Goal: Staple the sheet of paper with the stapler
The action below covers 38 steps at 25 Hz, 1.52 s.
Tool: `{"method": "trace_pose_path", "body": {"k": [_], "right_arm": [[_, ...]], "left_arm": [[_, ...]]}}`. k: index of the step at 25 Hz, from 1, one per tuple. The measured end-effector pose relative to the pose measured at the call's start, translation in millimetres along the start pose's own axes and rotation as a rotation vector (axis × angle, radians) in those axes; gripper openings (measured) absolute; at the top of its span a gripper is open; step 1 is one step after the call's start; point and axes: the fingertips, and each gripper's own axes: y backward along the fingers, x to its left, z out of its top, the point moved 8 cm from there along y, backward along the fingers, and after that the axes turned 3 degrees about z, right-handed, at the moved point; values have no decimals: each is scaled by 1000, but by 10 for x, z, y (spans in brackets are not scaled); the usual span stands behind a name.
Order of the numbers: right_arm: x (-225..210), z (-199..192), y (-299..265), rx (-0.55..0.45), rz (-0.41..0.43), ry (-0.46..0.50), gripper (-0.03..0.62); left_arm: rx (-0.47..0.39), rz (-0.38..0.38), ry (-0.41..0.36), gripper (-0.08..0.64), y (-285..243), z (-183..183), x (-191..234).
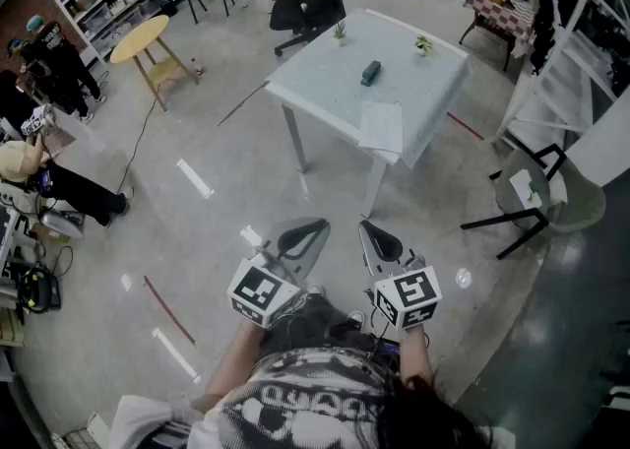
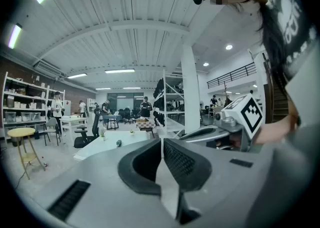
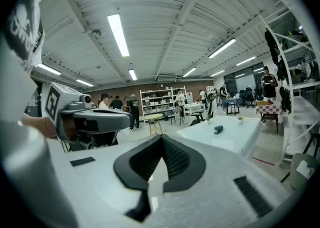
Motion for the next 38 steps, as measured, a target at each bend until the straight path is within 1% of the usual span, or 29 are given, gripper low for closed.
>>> {"method": "trace_pose_path", "body": {"k": [5,9,16,19,23,30,33,38], "right_arm": [[56,54,-237,18,0,1,-8],[56,102,-450,7,-14,-7,-8],[-28,95,-855,15,-52,-51,-6],[-51,73,-991,23,-82,-66,-4],[-95,-11,-1102,19,-126,-148,12],[-317,-240,-1276,12,-196,-379,41],[-513,-323,-1428,30,-228,-411,72],[-918,-481,-1777,74,-263,-427,72]], "left_arm": [[7,-5,11,15,30,-20,231],[3,-15,16,15,23,-47,451],[4,-30,14,15,-27,-137,887],[10,-48,1,15,-51,-179,1062],[21,-84,2,15,-87,-258,1244],[30,-123,43,15,-212,-367,1502],[39,-131,51,15,-319,-430,1605],[60,-131,62,15,-581,-553,1828]]}}
